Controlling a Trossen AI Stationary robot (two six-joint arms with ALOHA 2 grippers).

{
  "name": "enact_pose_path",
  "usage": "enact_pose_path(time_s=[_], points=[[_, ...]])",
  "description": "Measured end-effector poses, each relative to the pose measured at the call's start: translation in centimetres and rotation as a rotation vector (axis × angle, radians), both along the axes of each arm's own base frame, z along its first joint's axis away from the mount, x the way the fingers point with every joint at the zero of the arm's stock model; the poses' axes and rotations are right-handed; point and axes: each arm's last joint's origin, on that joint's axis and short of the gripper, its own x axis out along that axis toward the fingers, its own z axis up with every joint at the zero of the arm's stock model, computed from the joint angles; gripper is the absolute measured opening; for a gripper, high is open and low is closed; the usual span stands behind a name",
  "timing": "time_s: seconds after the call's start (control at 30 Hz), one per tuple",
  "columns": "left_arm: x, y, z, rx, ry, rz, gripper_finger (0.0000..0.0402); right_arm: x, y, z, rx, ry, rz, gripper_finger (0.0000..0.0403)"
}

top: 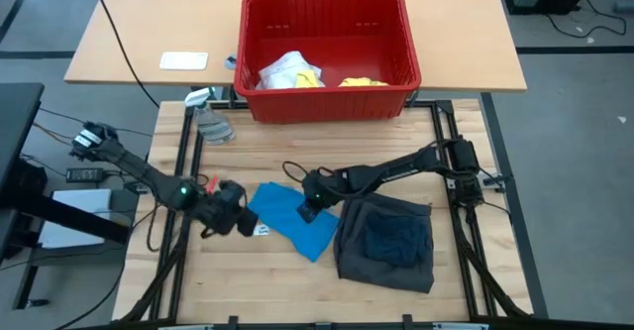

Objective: Fold laundry
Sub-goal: Fold the blue shorts

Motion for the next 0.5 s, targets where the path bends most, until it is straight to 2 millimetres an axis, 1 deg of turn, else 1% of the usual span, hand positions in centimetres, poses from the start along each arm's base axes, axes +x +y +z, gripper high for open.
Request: enact_pose_path(time_s=[0.1,0.27,0.4,0.5], points=[[0.2,-1.4,-1.1,-0.020,0.039,0.007,0.0140,-0.4,-0.3,-0.5,-0.011,0.030,0.007,0.0063],[0.4,-3.0,-3.0,-0.035,0.106,0.044,0.0140,-0.9,1.0,-1.2,0.000,0.092,0.069,0.0053],[0.6,-3.4,-4.0,-0.015,0.144,0.053,0.0140,-1.0,2.6,-2.0,0.046,0.116,0.127,0.0049],[1.1,-2.8,-4.6,0.035,0.183,0.050,0.0139,-1.2,4.0,-2.1,0.137,0.127,0.182,0.0047]])
